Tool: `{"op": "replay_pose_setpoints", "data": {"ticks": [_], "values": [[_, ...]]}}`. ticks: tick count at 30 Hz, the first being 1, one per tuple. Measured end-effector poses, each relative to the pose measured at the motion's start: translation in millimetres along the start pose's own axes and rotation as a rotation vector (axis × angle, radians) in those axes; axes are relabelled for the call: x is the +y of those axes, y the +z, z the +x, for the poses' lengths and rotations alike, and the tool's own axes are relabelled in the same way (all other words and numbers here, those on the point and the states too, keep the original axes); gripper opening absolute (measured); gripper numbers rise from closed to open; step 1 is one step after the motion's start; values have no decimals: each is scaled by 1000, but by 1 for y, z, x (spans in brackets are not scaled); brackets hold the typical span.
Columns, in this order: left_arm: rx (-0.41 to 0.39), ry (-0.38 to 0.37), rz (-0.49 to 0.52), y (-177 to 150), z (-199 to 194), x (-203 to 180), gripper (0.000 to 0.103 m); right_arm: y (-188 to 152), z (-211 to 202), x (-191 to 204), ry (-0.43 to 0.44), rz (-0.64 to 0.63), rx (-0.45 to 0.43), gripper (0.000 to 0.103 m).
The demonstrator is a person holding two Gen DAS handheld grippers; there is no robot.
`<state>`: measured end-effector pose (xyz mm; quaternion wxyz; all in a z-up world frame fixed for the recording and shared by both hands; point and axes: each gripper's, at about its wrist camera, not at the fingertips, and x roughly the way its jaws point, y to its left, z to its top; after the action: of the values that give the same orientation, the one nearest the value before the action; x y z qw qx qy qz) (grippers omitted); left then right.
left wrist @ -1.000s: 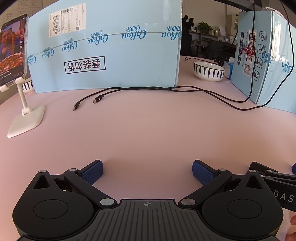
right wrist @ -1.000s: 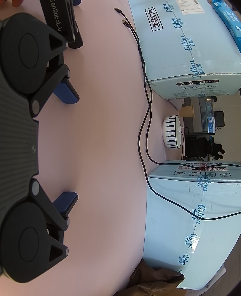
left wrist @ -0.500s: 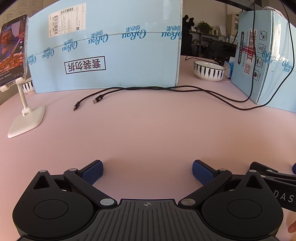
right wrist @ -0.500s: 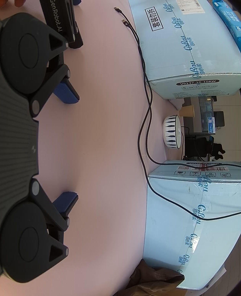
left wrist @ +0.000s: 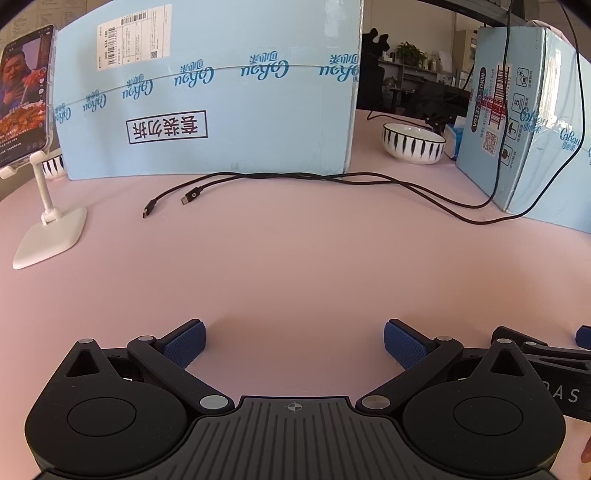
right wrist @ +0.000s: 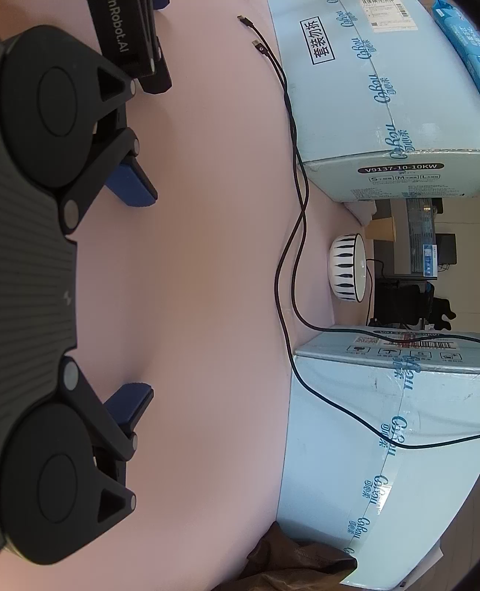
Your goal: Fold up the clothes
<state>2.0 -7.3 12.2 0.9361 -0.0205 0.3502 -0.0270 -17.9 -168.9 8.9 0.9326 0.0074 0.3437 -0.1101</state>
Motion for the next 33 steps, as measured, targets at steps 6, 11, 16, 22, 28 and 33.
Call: {"op": "replay_pose_setpoints", "data": {"ticks": [6, 11, 16, 22, 28, 33], "values": [[-46, -20, 74, 22, -11, -23, 103, 23, -23, -42, -48, 52, -110, 103], [-47, -80, 110, 41, -16, -44, 103, 40, -37, -92, -48, 152, -155, 103], [-46, -204, 231, 61, -17, -77, 103, 45, -45, -130, -159, 114, -218, 103], [-57, -276, 347, 62, -17, -133, 103, 33, -28, -175, -209, 140, -205, 103], [-64, -401, 473, 52, -10, -194, 103, 25, -16, -214, -304, 133, -286, 103], [-104, -464, 553, 43, -2, -240, 103, 34, -3, -273, -213, 278, -292, 101]]}}
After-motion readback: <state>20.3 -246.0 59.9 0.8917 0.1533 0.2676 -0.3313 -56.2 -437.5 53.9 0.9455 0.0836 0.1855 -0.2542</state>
